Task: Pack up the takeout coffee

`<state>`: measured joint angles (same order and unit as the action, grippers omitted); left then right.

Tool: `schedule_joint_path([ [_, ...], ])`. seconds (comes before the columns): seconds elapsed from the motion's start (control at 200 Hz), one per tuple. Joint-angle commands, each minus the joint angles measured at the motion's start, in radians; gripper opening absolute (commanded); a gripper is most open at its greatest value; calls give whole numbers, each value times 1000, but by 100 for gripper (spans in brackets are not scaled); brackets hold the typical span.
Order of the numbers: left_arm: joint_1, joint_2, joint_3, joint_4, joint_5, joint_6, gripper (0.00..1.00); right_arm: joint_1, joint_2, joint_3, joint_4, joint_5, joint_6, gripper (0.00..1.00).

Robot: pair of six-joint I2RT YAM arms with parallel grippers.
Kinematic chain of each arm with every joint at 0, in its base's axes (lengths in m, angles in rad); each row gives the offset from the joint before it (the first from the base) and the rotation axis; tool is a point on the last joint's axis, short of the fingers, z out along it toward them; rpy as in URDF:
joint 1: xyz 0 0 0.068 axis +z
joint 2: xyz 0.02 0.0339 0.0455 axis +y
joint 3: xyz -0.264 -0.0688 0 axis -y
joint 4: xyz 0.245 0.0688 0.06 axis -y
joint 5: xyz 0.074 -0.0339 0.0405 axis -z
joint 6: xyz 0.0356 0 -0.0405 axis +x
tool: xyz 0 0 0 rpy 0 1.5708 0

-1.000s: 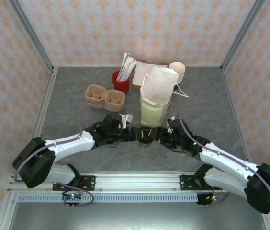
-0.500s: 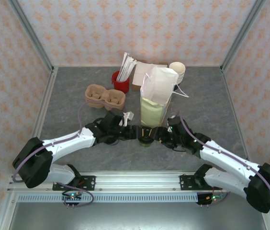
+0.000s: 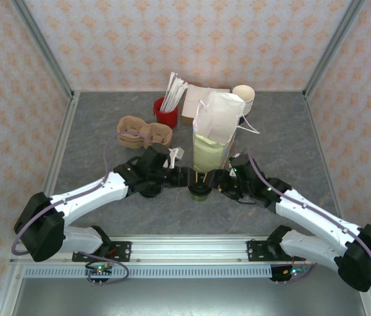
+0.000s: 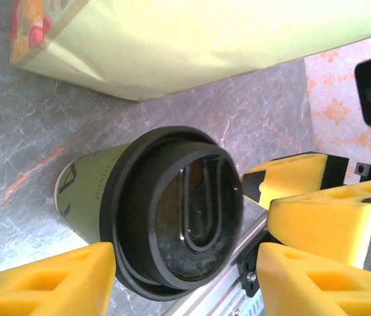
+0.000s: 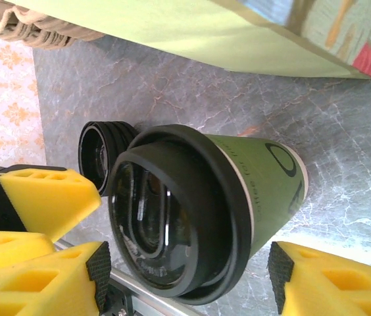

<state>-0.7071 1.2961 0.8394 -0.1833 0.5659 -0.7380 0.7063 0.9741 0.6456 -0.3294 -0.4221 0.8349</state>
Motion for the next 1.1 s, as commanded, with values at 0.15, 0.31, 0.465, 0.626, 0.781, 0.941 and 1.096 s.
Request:
schedule_joint_path([
  [0.15, -3, -92, 119, -178, -133, 83, 65, 7, -37, 90, -102, 13, -55, 66],
  [0.31, 24, -139, 192, -291, -256, 96, 71, 7, -71, 167, -202, 26, -100, 65],
  [0.465, 69, -172, 229, -330, -318, 89, 74, 6, -103, 254, -297, 56, -151, 65],
  [0.626, 111, -193, 264, -367, -449, 83, 74, 4, -120, 350, -388, 118, -200, 64],
  [0.781, 192, -208, 264, -403, -614, 43, 75, -5, -127, 426, -447, 168, -244, 63],
  [0.941, 315, -234, 188, -359, -743, -21, 75, -12, -148, 454, -462, 212, -262, 63],
  [1.096, 478, -201, 110, -270, -692, -84, 73, -14, -149, 462, -474, 227, -261, 63],
])
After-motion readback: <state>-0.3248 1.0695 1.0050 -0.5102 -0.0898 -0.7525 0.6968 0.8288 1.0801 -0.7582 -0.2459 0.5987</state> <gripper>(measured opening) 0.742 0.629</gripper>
